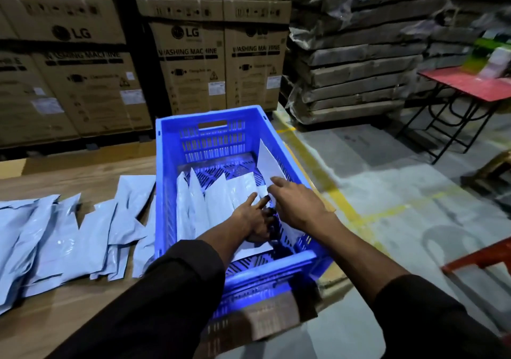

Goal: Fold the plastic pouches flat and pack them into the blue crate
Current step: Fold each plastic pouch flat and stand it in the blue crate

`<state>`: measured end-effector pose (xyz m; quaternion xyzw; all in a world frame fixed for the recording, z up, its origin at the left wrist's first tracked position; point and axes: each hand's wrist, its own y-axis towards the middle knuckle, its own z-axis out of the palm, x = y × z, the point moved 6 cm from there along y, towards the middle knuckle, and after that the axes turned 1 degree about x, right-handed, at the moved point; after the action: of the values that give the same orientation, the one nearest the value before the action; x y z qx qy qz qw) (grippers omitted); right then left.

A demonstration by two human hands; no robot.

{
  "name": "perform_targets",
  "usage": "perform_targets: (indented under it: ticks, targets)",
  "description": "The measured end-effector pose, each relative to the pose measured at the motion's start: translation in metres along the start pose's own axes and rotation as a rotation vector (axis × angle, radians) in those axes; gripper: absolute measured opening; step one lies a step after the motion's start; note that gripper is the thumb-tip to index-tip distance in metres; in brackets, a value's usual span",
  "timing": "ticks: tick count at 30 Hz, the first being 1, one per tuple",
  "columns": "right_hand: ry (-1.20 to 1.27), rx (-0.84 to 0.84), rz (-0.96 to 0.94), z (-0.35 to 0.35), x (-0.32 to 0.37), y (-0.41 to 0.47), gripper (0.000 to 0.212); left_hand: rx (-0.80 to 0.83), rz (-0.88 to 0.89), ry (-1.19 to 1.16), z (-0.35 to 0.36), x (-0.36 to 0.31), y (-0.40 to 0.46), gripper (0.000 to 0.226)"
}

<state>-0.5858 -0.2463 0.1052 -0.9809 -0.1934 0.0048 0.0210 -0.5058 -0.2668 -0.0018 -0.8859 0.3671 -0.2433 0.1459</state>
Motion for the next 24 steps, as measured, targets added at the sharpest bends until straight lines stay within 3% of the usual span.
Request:
perform_targets:
  ticks: [8, 14, 18, 21, 24]
  targets:
    - [-0.043, -0.02, 0.021, 0.001, 0.003, 0.008, 0.024, 0.088, -0.077, 0.04, -0.005, 0.005, 0.004, 0.073]
    - [0.018, -0.002, 0.025, 0.014, 0.01, 0.026, 0.025, -0.074, -0.254, -0.081, -0.009, 0.029, -0.017, 0.067]
    - [0.019, 0.02, -0.001, 0.027, 0.017, 0.045, 0.022, -0.061, -0.374, -0.201, 0.003, 0.051, -0.047, 0.073]
    - [0.055, 0.061, -0.034, 0.041, 0.027, 0.06, 0.03, -0.099, -0.431, -0.291, 0.008, 0.061, -0.068, 0.069]
    - [0.094, 0.104, -0.061, 0.057, 0.042, 0.074, 0.058, -0.134, -0.47, -0.352, 0.01, 0.067, -0.085, 0.063]
